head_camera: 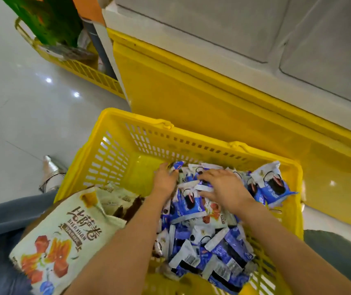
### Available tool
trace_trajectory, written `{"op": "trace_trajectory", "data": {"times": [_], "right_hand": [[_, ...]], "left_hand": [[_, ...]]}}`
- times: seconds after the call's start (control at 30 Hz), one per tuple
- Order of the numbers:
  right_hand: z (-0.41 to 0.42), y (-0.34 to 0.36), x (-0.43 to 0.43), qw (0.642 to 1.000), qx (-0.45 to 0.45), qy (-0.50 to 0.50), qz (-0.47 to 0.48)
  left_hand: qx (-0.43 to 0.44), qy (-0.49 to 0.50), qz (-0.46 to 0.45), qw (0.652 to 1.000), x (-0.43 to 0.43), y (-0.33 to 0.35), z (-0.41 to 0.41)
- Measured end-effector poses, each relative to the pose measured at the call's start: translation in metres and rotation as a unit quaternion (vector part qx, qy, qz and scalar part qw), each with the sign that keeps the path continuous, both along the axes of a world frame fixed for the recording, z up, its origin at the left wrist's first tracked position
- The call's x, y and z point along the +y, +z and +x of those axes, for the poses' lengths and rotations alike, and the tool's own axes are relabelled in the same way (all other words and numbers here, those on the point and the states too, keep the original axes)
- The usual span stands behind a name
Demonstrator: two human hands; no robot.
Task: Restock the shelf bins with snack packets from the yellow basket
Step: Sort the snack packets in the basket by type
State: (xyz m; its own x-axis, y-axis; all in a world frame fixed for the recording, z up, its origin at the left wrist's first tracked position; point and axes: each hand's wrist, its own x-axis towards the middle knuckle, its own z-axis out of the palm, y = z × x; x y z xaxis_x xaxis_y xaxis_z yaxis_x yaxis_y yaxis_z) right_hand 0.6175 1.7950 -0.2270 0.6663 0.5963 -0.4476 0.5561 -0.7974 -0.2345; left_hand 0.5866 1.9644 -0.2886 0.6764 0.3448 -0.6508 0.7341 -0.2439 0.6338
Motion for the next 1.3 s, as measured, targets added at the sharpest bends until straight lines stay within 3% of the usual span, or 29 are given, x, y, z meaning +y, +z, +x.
{"op": "trace_trajectory", "data": {"times": [0.2,0.43,0.6,0.67,0.77,0.83,0.93,1.03,1.1,1.2,1.3], "right_hand": [[-0.003,-0.005,-0.011,0.998,0.013,-0.039,0.043],[-0.01,0.006,-0.017,0.987,0.043,-0.125,0.088],[-0.017,0.032,-0.017,0.965,0.023,-0.193,0.175],[-0.024,0.046,-0.014,0.954,0.023,-0.214,0.208],[-0.038,0.064,-0.009,0.938,0.021,-0.252,0.239],[-0.048,0.071,-0.013,0.926,0.029,-0.282,0.248],[-0.066,0.076,-0.028,0.935,0.065,-0.282,0.206],[-0.09,0.07,-0.047,0.972,0.08,-0.209,0.071],[-0.104,0.066,-0.054,0.978,0.098,-0.186,0.008],[-0.105,0.07,-0.058,0.978,0.048,-0.201,0.02],[-0.088,0.082,-0.058,0.957,-0.148,-0.229,0.104]], "left_hand": [[0.04,-0.006,0.038,0.998,0.002,-0.026,0.017],[-0.039,-0.041,0.074,0.996,-0.001,-0.008,0.004],[-0.126,-0.037,0.173,0.976,-0.011,0.033,-0.021],[-0.186,-0.031,0.161,0.969,-0.017,0.052,-0.033],[-0.267,-0.028,0.071,0.961,-0.025,0.077,-0.056],[-0.263,-0.038,0.015,0.964,-0.025,0.088,-0.072],[-0.193,-0.181,0.042,0.964,-0.017,0.091,-0.096],[-0.131,-0.347,0.06,0.927,-0.018,0.091,-0.118],[-0.125,-0.388,0.059,0.911,-0.021,0.094,-0.125],[-0.154,-0.38,0.079,0.909,-0.021,0.098,-0.115],[-0.188,-0.284,0.063,0.938,-0.02,0.097,-0.091]]}}
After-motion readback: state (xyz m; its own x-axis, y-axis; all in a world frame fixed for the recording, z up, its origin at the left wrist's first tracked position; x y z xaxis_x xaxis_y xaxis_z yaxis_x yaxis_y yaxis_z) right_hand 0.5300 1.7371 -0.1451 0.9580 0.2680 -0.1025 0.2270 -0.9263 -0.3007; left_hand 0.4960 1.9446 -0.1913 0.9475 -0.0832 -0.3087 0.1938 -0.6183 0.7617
